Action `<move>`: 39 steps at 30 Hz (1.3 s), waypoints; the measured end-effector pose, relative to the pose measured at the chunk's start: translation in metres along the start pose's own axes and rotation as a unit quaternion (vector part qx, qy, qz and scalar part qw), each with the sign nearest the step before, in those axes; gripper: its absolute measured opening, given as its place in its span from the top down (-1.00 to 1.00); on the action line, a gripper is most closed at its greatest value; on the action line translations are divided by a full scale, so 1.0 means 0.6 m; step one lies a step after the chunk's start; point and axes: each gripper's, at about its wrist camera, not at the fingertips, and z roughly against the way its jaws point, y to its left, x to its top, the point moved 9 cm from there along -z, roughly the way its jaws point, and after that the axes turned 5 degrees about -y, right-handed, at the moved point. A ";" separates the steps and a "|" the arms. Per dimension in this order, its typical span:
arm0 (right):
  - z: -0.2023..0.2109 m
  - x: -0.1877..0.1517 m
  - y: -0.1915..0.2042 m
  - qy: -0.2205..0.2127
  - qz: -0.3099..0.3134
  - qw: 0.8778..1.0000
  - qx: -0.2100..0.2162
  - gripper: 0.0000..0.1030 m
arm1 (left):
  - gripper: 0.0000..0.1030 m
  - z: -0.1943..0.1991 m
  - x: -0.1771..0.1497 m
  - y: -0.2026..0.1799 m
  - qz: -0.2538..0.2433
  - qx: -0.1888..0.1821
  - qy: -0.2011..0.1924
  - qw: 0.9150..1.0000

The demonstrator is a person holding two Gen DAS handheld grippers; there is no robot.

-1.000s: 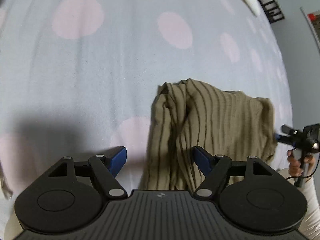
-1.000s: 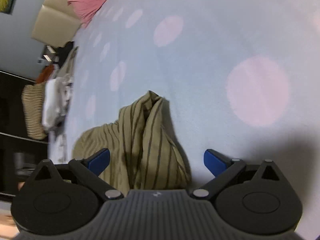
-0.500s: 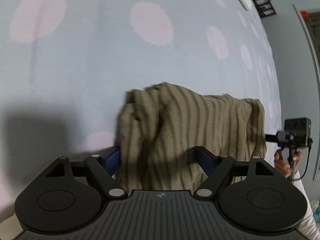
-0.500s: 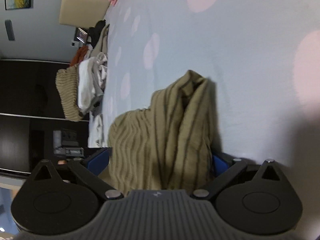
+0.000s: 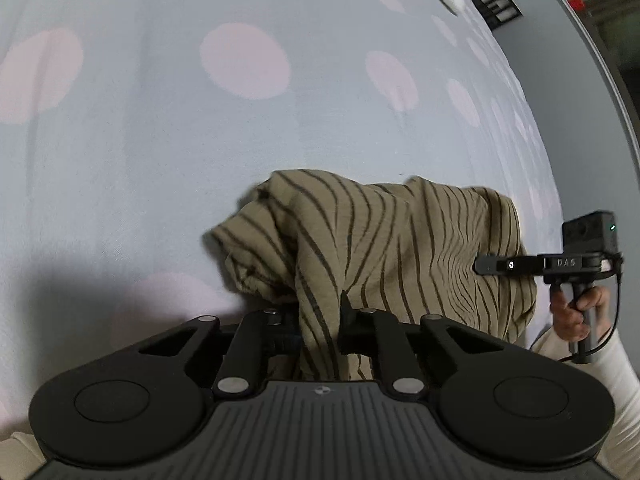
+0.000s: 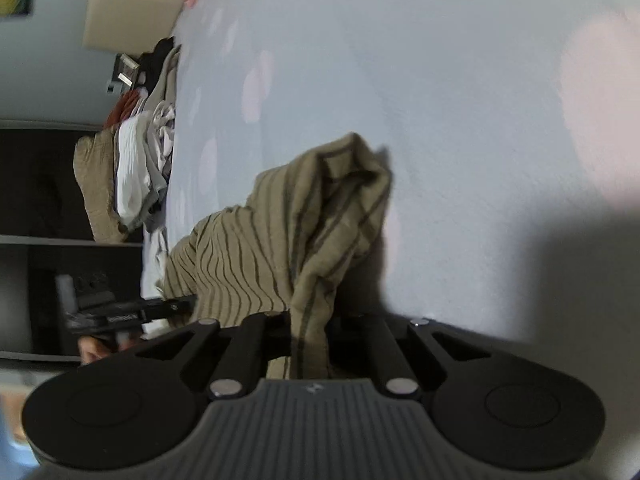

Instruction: Fold clothes

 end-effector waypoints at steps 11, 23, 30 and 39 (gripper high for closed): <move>0.027 0.014 0.093 -0.030 0.008 0.999 0.016 0.83 | 0.79 0.084 0.020 -0.033 -0.018 -0.009 -0.047 0.999; 0.008 0.035 0.295 -0.021 0.073 0.994 0.075 0.82 | 0.78 0.261 0.037 0.011 0.027 0.036 -0.128 0.991; -0.051 0.026 0.452 0.011 0.128 0.984 0.126 0.82 | 0.77 0.413 0.009 0.064 0.055 0.081 -0.187 0.977; -0.211 -0.051 0.626 0.081 0.164 0.969 0.167 0.82 | 0.77 0.569 -0.066 0.225 0.129 0.166 -0.225 0.951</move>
